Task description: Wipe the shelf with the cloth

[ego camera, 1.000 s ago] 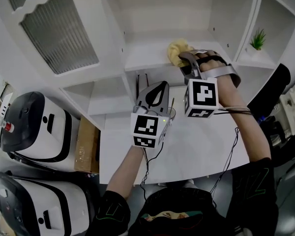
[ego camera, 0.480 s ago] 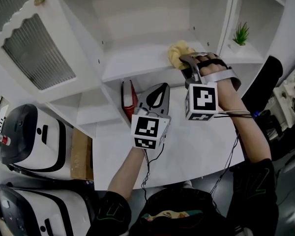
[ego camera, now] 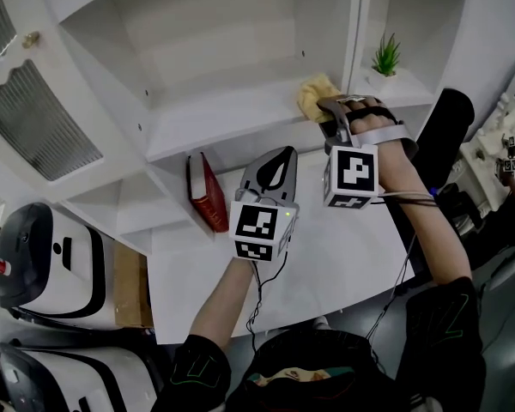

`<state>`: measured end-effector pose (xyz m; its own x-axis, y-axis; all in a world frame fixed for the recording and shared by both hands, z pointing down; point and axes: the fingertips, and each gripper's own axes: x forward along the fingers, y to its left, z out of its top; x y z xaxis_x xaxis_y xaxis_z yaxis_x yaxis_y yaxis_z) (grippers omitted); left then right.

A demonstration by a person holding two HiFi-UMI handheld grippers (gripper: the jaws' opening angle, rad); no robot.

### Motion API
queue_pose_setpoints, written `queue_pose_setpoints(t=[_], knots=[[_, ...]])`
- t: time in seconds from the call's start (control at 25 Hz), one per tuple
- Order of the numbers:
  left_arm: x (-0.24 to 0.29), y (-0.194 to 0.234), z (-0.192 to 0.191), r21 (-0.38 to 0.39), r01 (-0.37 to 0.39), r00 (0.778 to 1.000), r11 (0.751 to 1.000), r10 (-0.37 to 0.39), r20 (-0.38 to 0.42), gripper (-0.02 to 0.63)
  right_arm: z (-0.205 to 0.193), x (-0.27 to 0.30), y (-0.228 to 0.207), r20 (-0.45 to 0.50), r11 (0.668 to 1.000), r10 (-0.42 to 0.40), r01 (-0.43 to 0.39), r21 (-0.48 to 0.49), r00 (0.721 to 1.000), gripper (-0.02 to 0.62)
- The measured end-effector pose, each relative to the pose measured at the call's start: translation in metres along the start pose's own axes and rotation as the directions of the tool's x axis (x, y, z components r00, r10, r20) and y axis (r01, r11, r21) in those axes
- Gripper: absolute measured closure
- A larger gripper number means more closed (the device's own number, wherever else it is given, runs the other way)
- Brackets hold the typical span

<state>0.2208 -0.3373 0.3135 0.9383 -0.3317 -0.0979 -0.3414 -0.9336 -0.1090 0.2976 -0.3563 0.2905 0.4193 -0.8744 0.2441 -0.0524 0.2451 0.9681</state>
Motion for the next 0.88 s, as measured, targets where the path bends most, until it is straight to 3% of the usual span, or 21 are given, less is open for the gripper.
queue_pose_setpoints(t=[0.44, 0.72, 0.88], knots=[[0.015, -0.034, -0.001, -0.023, 0.027, 1.000, 0.999, -0.027, 0.002, 0.607, -0.014, -0.020, 0.011, 0.002, 0.999, -0.008, 0.008, -0.046, 1.000, 0.489], [0.005, -0.050, -0.002, -0.029, -0.050, 0.999, 0.998, 0.050, 0.007, 0.607, -0.037, -0.046, 0.030, 0.087, 0.991, 0.050, -0.061, 0.121, 0.995, 0.488], [-0.003, -0.058, -0.005, -0.053, -0.108, 0.994, 0.993, 0.109, 0.009, 0.607, -0.057, -0.061, 0.043, 0.160, 0.941, 0.061, -0.110, 0.319, 0.985, 0.488]])
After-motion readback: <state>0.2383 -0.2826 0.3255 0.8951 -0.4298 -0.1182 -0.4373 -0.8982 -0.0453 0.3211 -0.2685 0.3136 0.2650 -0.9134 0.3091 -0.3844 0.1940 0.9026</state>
